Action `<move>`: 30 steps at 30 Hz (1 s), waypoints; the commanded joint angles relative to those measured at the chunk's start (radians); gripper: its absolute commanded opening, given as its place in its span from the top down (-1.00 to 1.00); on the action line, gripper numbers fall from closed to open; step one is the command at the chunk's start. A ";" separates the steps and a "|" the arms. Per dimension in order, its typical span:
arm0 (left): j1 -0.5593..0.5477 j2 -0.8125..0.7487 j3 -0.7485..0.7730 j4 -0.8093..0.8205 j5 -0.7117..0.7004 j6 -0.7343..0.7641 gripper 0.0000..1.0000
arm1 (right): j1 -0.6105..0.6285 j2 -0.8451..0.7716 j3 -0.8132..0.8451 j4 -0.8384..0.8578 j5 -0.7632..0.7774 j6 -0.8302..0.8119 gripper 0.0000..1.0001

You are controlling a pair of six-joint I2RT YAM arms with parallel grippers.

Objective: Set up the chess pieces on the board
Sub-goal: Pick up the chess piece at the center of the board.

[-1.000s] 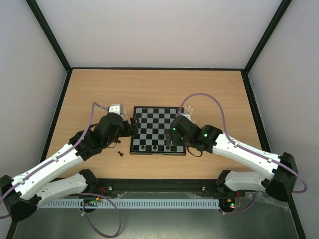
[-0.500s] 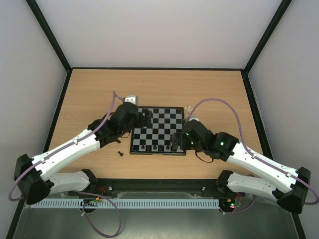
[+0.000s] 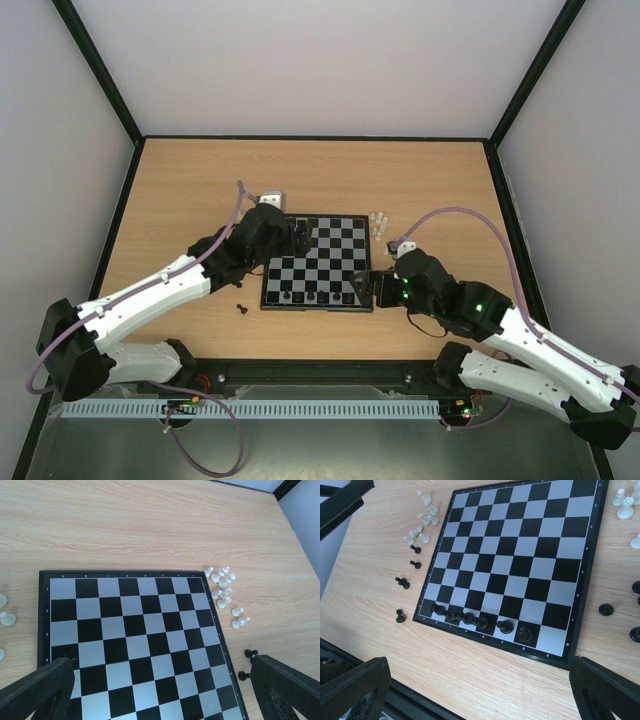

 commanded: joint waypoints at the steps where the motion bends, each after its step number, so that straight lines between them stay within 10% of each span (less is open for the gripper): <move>1: -0.008 0.036 0.043 0.001 0.003 0.018 -0.99 | 0.004 -0.055 -0.049 -0.024 0.002 -0.014 -0.97; 18: -0.014 -0.030 0.017 -0.082 -0.019 0.036 -0.99 | 0.005 0.240 0.049 0.060 -0.039 -0.126 -0.97; 30: -0.012 -0.166 -0.123 -0.067 -0.115 -0.055 -0.99 | -0.090 0.358 0.138 -0.071 0.212 -0.074 -0.97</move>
